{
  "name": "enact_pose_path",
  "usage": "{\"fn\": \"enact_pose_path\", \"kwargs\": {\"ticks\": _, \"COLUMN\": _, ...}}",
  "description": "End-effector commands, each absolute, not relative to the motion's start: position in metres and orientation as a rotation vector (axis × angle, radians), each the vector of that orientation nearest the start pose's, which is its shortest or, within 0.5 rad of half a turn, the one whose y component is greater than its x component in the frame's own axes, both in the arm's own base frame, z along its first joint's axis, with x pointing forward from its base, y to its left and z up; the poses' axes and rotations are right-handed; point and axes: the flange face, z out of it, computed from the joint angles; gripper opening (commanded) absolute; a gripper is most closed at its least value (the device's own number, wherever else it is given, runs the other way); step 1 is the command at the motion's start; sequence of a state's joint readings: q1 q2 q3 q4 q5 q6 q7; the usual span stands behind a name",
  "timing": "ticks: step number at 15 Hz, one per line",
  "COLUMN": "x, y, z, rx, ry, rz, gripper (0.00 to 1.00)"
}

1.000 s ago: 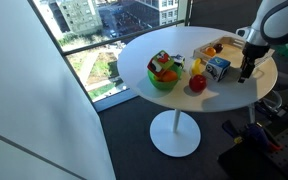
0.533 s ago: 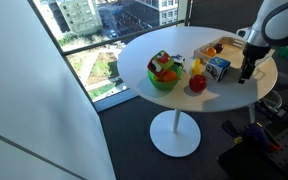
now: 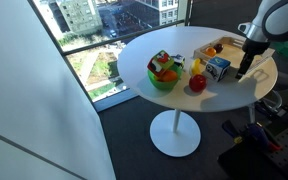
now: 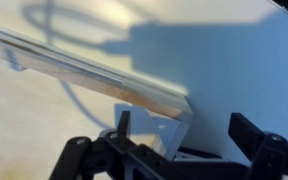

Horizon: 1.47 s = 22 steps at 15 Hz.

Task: Move the crate closer to the edge and then put the number four plushy cube in the crate

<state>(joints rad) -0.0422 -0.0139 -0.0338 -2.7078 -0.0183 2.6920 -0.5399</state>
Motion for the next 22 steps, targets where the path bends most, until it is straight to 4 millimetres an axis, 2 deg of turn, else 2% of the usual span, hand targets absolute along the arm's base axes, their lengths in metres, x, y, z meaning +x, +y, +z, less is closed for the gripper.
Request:
{"fn": "enact_pose_path", "kwargs": {"ticks": 1, "x": 0.416, "y": -0.037, "z": 0.248, "rx": -3.096, "ry": -0.670, "rz": -0.026, "gripper": 1.00}}
{"fn": "enact_pose_path", "kwargs": {"ticks": 9, "x": 0.439, "y": -0.044, "z": 0.267, "rx": -3.123, "ry": -0.548, "rz": -0.050, "gripper": 1.00}}
{"fn": "enact_pose_path", "kwargs": {"ticks": 22, "x": 0.460, "y": -0.022, "z": 0.296, "rx": -3.089, "ry": -0.491, "rz": 0.002, "gripper": 1.00}}
